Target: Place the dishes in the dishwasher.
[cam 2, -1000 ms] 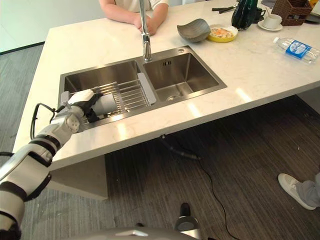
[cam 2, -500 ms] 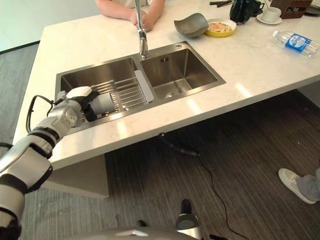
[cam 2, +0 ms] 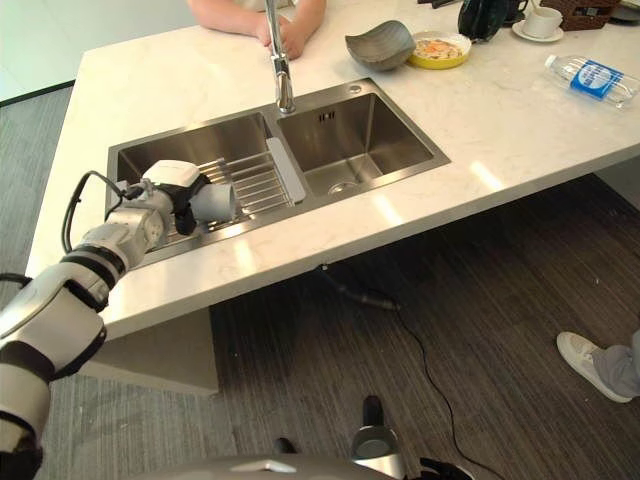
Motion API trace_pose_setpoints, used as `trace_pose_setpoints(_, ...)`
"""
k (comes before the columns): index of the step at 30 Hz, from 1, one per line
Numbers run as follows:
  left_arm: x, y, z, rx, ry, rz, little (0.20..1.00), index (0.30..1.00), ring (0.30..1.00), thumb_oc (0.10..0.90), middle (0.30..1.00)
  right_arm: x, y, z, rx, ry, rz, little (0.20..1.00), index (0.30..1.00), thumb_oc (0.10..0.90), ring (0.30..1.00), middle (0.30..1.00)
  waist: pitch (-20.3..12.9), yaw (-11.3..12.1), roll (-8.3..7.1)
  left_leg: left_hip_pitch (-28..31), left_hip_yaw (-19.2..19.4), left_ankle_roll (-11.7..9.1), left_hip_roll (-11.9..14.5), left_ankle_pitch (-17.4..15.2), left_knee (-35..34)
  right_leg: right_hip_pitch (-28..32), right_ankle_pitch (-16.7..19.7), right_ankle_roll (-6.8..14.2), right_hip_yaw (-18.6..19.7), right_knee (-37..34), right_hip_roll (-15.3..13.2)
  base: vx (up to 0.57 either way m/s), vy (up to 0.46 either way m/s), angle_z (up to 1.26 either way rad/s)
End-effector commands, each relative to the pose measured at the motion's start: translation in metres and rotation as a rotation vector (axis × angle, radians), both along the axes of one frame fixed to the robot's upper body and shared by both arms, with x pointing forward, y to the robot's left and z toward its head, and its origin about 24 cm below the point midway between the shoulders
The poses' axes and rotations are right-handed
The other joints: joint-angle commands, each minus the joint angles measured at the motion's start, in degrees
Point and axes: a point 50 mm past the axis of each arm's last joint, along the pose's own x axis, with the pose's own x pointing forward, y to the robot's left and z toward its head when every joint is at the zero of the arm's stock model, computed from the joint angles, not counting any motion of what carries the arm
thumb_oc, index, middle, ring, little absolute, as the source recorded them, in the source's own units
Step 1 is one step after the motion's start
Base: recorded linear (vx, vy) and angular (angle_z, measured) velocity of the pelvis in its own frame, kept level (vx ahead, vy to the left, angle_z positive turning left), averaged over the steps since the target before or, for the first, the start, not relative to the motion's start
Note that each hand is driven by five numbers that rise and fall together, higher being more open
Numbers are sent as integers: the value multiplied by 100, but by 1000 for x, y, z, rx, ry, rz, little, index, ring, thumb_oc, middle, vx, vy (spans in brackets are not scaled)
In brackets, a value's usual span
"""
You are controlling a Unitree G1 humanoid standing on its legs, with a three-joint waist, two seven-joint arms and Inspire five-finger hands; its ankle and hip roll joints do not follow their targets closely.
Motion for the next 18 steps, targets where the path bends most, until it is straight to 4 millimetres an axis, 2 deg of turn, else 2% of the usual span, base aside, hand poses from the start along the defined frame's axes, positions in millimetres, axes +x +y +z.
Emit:
trace_pose_setpoints(1, 17, -24, 86, 131, -345, -132, 300, 300, 300, 400, 300, 15, -12, 6, -39, -58, 9, 900, 900, 800, 900, 900, 108, 40, -41, 80, -86, -140, 71, -261, 25, 327, -639, 863, -426, 411, -578, 0, 0, 0)
trace_pose_setpoints(2, 17, -24, 86, 131, -345, -132, 300, 300, 300, 400, 300, 14, -12, 6, -39, -58, 10, 900, 900, 800, 900, 900, 109, 36, -41, 81, -87, -140, 70, -261, 25, 330, -640, 863, -427, 411, -579, 0, 0, 0)
trace_pose_setpoints(4, 8, -28, 99, 195, -488, -229, 300, 300, 300, 400, 300, 10, -8, 5, -39, -73, 12, 900, 900, 800, 900, 900, 104, 99, -76, 108, -117, -137, 79, -280, 25, 368, -683, 864, -464, 458, -572, 0, 0, 0)
trace_pose_setpoints(5, 8, -28, 99, 195, -487, -228, 300, 300, 300, 400, 300, 10, -8, 5, -39, -73, 13, 900, 900, 800, 900, 900, 102, 92, -75, 109, -118, -137, 79, -280, 25, 369, -684, 864, -464, 459, -573, -33, -4, 0)
trace_pose_setpoints(6, -4, -37, 107, 131, -596, -304, 300, 300, 300, 400, 300, 7, -6, 5, -38, -87, -3, 900, 900, 800, 900, 900, 97, 153, -106, 130, -169, -139, 85, -281, 25, 417, -724, 861, -533, 539, -575, 0, 0, 0)
trace_pose_setpoints(7, -4, -36, 107, 131, -596, -304, 300, 300, 300, 400, 300, 7, -6, 5, -38, -87, -3, 900, 900, 800, 900, 900, 96, 149, -104, 129, -171, -139, 85, -281, 25, 417, -725, 861, -535, 539, -575, -35, -1, 2)
trace_pose_setpoints(9, -27, -53, 124, -58, -763, -422, 300, 300, 300, 400, 300, 0, -1, 4, -22, -100, -56, 900, 900, 800, 900, 900, 63, 286, -179, 156, -301, -140, 81, -296, 25, 494, -788, 850, -640, 674, -599, -11, 0, 2)
trace_pose_setpoints(11, -36, -52, 122, -117, -796, -433, 300, 300, 300, 400, 300, -6, -1, 3, -19, -91, -67, 900, 900, 800, 900, 900, 27, 293, -189, 167, -350, -138, 77, -314, 25, 522, -811, 847, -676, 715, -615, -17, 2, 16)
trace_pose_setpoints(12, -52, -54, 127, -262, -886, -464, 300, 300, 300, 400, 300, -11, 1, 3, -17, -85, -89, 900, 900, 800, 900, 900, -47, 385, -233, 145, -454, -132, 62, -310, 25, 544, -821, 830, -715, 757, -649, -32, 25, 22)
trace_pose_setpoints(16, -79, -54, 135, -618, -1010, -514, 300, 300, 300, 400, 300, -21, 7, 0, -3, -52, -106, 900, 900, 800, 900, 900, -206, 567, -269, 121, -676, -106, -36, -320, 25, 644, -841, 810, -874, 813, -734, -34, 29, 24)
trace_pose_setpoints(18, -91, -51, 138, -863, -1047, -530, 300, 300, 300, 400, 300, -18, 6, 0, -1, -55, -113, 900, 900, 800, 900, 900, -290, 690, -281, 86, -792, -107, -91, -318, 25, 684, -820, 829, -979, 838, -783, -48, 17, 35)
